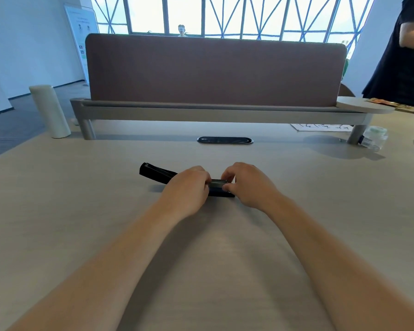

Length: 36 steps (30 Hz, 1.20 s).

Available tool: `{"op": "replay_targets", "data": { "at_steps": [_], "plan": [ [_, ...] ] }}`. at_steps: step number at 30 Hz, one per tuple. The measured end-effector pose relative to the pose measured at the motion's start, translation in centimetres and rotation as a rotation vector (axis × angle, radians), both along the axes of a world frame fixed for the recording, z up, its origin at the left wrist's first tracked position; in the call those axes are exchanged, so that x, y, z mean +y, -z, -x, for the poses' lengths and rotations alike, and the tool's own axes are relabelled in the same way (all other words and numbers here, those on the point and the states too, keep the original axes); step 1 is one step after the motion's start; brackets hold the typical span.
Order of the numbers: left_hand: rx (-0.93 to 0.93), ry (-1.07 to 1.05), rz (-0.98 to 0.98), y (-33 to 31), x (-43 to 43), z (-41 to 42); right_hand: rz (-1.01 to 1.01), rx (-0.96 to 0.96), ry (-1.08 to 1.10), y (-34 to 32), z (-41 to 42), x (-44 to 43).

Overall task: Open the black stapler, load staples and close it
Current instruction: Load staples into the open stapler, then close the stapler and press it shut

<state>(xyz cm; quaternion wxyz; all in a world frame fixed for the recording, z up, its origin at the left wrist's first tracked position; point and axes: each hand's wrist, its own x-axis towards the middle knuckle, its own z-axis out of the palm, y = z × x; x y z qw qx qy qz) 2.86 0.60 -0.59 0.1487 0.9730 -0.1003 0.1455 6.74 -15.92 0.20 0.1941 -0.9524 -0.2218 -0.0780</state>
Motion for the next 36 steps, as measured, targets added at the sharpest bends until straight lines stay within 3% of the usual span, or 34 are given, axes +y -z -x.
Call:
{"op": "replay_targets", "data": {
  "at_steps": [11, 16, 19, 23, 30, 36],
  "plan": [
    [-0.095, -0.151, 0.092, -1.5, 1.7, -0.1, 0.024, 0.047, 0.029, -0.7, 0.0, 0.1],
    [0.121, -0.400, -0.128, -2.2, 4.3, 0.0, 0.070, 0.085, 0.072, -1.1, 0.6, 0.8],
    [0.184, -0.453, -0.039, -2.6, 5.1, 0.4, 0.075, 0.106, 0.101, -1.2, 0.9, 1.1],
    [0.127, -0.411, 0.104, -2.6, 5.6, 0.7, 0.058, 0.117, 0.125, -1.4, 1.1, 1.3],
    [-0.244, -0.270, 0.295, -4.3, 4.2, 1.0, 0.000, 0.117, 0.131, -0.9, 0.9, 1.2],
    [-0.257, -0.050, 0.298, -4.4, 0.5, 0.9, -0.044, 0.149, 0.145, -0.2, 0.2, 1.0]
  ]
}}
